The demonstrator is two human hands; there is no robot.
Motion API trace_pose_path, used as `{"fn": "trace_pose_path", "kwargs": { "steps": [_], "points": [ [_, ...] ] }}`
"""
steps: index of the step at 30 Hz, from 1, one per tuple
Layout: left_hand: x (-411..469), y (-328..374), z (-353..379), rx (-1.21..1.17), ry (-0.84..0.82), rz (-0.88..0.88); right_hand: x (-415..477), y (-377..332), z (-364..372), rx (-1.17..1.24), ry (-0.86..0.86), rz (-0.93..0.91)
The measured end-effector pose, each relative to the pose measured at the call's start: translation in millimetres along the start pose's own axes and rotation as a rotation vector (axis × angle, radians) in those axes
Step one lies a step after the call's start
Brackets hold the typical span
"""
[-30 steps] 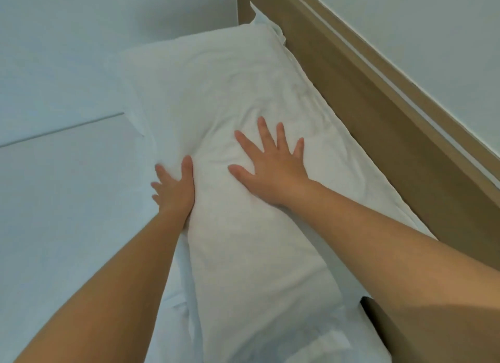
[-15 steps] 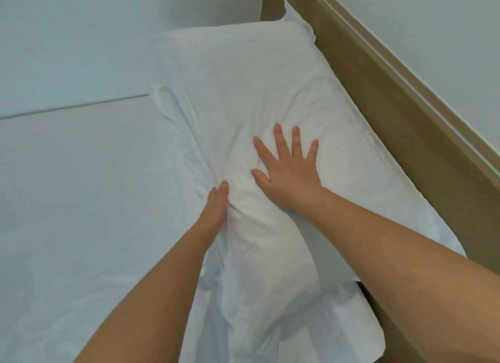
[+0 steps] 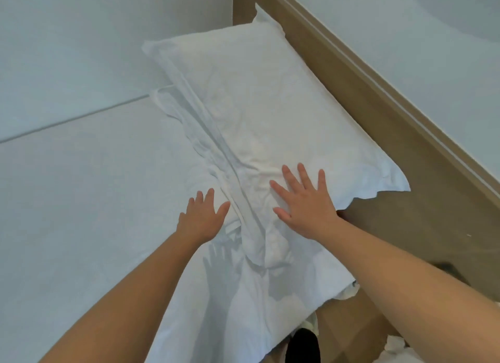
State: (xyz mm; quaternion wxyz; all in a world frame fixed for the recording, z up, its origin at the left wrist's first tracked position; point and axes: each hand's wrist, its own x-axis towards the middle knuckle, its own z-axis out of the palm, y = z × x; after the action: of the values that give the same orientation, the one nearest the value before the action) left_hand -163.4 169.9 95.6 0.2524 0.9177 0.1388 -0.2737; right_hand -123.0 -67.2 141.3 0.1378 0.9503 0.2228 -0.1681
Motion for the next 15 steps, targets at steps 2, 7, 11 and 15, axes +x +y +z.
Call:
{"fn": "trace_pose_path", "kwargs": {
  "steps": [2,7,11,15],
  "points": [
    [-25.7,1.5,-10.0,0.217,0.035,0.053,-33.9,-6.1,4.8,0.022,-0.035,0.052],
    [-74.0,12.5,-11.7,0.593,0.208,0.222,-95.2,-18.9,11.3,0.096,-0.09,0.161],
    [-93.5,29.6,11.4,0.682,0.306,0.358,-124.8,-18.4,26.8,0.181,-0.075,0.268],
    [-115.5,62.8,54.0,0.729,0.283,0.504,-170.5,-10.2,59.3,0.27,-0.032,0.386]
  ]
}}
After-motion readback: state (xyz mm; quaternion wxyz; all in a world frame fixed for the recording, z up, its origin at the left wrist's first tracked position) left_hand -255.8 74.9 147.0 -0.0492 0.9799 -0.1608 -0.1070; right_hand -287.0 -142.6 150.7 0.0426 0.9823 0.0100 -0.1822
